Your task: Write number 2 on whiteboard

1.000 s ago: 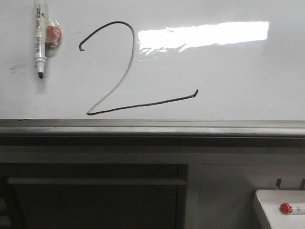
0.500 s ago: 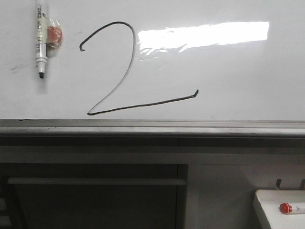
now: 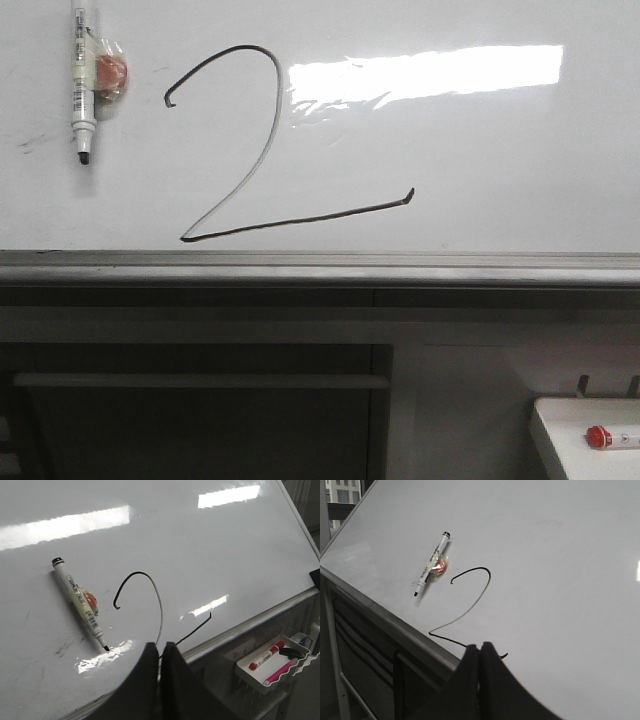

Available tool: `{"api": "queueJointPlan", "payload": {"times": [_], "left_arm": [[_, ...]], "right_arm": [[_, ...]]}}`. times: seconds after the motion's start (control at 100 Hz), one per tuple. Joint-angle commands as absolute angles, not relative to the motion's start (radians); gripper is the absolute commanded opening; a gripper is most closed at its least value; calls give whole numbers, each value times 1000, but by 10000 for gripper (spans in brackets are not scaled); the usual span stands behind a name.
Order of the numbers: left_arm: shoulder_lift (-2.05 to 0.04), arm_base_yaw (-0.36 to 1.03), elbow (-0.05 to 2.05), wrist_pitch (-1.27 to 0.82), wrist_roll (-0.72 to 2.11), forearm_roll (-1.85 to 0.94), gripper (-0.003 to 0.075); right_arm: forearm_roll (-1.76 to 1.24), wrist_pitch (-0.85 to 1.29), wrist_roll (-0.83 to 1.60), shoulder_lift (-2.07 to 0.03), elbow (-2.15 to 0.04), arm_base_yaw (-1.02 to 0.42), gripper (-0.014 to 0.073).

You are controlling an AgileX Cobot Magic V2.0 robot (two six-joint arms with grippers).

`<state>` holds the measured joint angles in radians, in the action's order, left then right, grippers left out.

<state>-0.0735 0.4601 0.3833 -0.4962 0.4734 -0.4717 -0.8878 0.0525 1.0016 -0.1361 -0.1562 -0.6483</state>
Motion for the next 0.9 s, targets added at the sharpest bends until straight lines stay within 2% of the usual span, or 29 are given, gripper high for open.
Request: {"api": "queueJointPlan", "payload": {"times": [0.0, 0.24, 0.5, 0.67, 0.89], "left_arm": [[-84, 458, 408, -432, 460, -497, -20], [-84, 458, 408, -432, 460, -497, -20], [-75, 431, 356, -236, 483, -161, -20], [-33, 325, 254, -37, 483, -164, -20], [31, 143, 69, -14, 481, -82, -20]], "right_arm": [[-895, 11, 1001, -142, -182, -644, -71], [-895, 11, 1001, -142, -182, -644, -71], [-895, 10, 1001, -142, -182, -644, -71], [-895, 10, 1001, -142, -182, -644, -71], [-895, 10, 1001, -142, -182, -644, -71]]}}
